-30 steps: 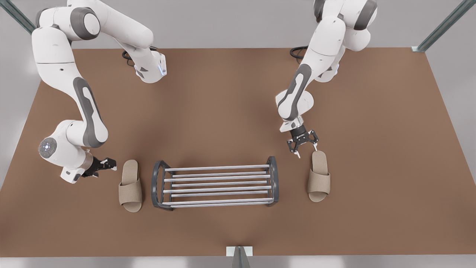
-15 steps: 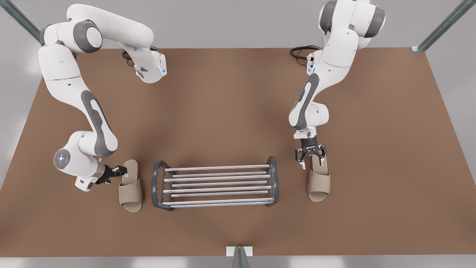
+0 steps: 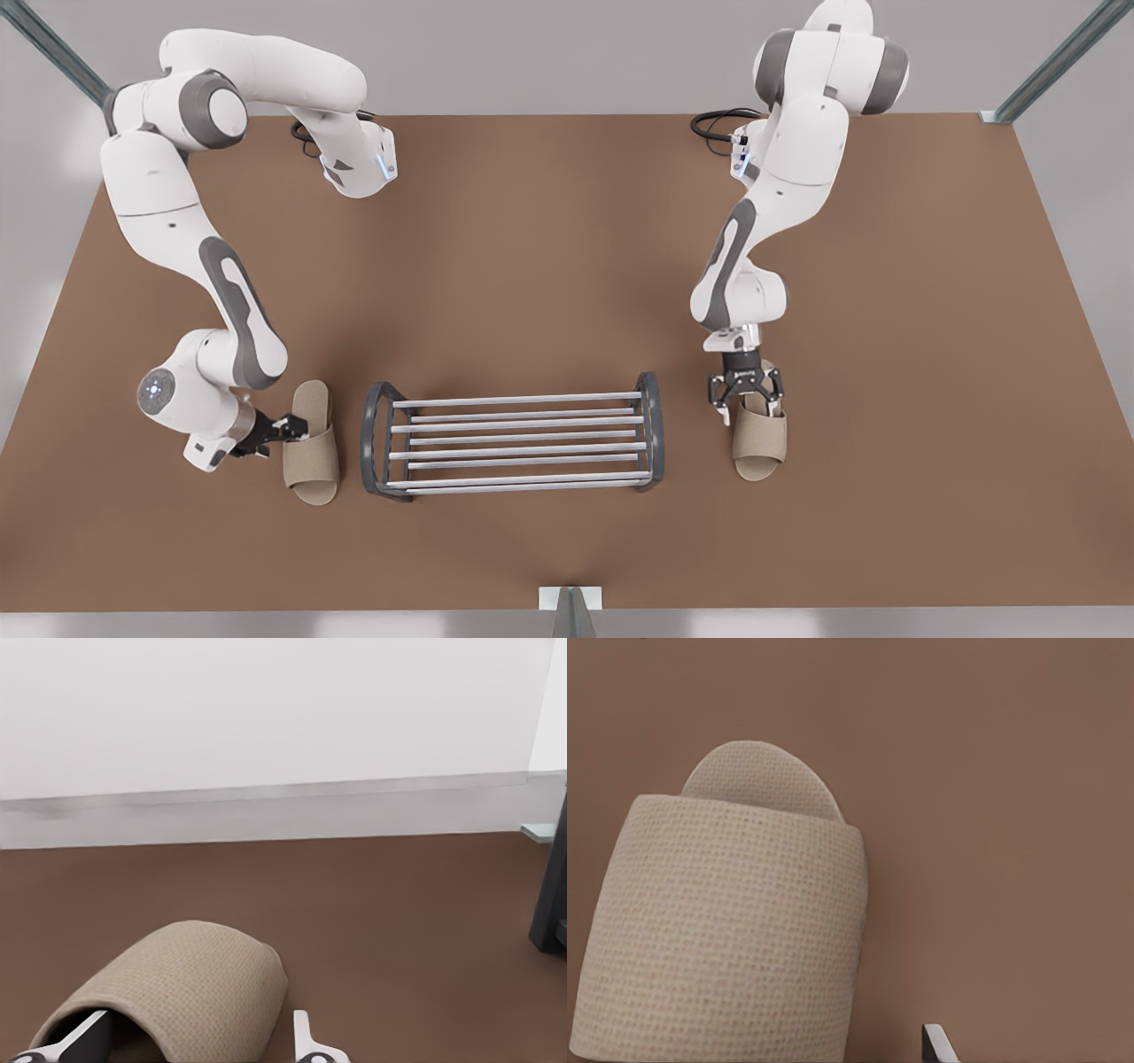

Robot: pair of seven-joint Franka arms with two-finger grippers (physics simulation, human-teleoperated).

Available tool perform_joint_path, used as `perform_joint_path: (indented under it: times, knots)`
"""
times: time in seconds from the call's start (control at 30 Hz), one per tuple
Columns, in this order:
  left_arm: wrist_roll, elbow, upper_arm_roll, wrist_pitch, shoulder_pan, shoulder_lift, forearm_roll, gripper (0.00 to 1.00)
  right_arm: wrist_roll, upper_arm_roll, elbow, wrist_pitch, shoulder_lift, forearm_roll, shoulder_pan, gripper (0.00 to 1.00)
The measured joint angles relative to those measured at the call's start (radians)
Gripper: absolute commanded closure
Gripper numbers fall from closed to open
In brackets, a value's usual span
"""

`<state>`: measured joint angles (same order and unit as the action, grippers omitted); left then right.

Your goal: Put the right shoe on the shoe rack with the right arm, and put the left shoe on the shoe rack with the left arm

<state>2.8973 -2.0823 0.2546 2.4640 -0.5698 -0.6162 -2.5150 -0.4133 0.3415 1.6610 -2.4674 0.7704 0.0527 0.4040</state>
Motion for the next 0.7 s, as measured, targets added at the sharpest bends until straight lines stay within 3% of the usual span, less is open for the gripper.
perform_joint_path:
  times: [0.13, 0.17, 0.3, 0.43, 0.57, 0.7]
  knots:
    - [0.000, 0.022, -0.001, 0.004, 0.002, -0.016, -0.009, 0.01, 0.004, -0.001, -0.014, -0.006, 0.015, -0.004, -0.010, 0.02]
    - [0.000, 0.026, -0.002, 0.005, 0.002, -0.020, -0.010, 0.01, 0.005, -0.001, -0.019, -0.007, 0.018, -0.006, -0.011, 0.13]
    - [0.000, 0.035, -0.004, 0.007, 0.001, -0.035, -0.012, 0.01, 0.008, 0.000, -0.025, -0.010, 0.021, -0.009, -0.011, 0.38]
    - [0.000, 0.037, -0.005, 0.010, 0.001, -0.037, -0.013, 0.08, 0.004, -0.001, -0.027, -0.012, 0.020, -0.014, -0.010, 0.76]
    - [0.000, 0.049, -0.005, 0.018, 0.001, -0.035, -0.013, 0.19, -0.002, 0.000, -0.030, -0.011, 0.014, -0.015, -0.009, 0.79]
    - [0.000, 0.066, -0.005, 0.036, 0.001, -0.031, -0.012, 0.41, -0.008, 0.026, -0.041, -0.007, 0.008, -0.016, -0.007, 0.79]
